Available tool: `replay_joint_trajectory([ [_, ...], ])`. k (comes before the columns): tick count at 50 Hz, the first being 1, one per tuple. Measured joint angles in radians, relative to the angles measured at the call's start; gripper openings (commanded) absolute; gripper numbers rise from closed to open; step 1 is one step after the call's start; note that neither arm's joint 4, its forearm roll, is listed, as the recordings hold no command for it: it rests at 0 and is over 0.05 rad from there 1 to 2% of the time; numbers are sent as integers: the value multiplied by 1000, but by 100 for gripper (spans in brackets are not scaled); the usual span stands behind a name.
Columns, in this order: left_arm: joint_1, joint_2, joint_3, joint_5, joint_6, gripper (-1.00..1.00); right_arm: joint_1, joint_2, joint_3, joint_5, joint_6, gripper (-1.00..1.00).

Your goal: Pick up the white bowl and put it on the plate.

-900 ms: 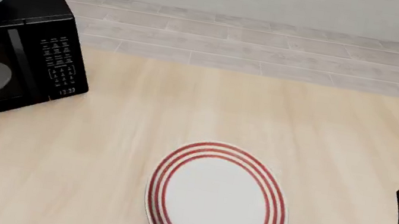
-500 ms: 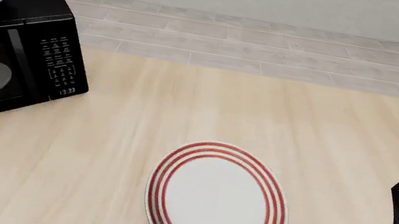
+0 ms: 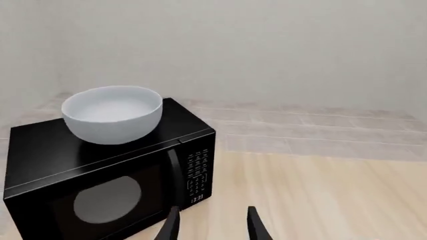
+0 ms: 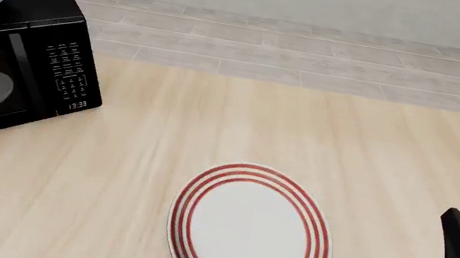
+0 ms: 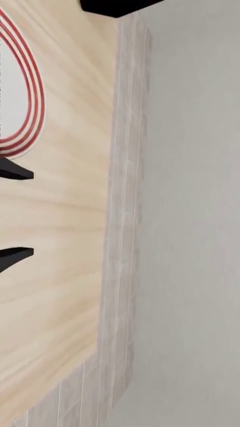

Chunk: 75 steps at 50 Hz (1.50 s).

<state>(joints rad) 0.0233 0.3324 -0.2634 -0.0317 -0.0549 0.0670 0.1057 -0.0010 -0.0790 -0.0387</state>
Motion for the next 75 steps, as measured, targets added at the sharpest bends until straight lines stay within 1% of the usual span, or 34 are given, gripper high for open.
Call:
replay_joint_trajectory([
  [9,23,89,-160,82,-16,100,3,-8,0,10,0,100],
  [15,51,140,-247,122,-36,100,5,-9,0,10,0,100],
  [27,138,241,-437,215,-94,100,6,-3,0,0,-2,100],
  [38,204,307,-584,297,-175,100,10,44,1,-46,-4,100],
  [43,265,350,-659,341,-188,100,13,52,1,-54,-8,100],
  [48,306,392,-729,381,-202,100,17,44,1,-48,-12,100],
  [62,391,520,-881,456,-233,100,33,-24,1,8,-18,100],
  [75,445,675,-1009,499,-254,100,38,-69,1,40,-20,100],
])
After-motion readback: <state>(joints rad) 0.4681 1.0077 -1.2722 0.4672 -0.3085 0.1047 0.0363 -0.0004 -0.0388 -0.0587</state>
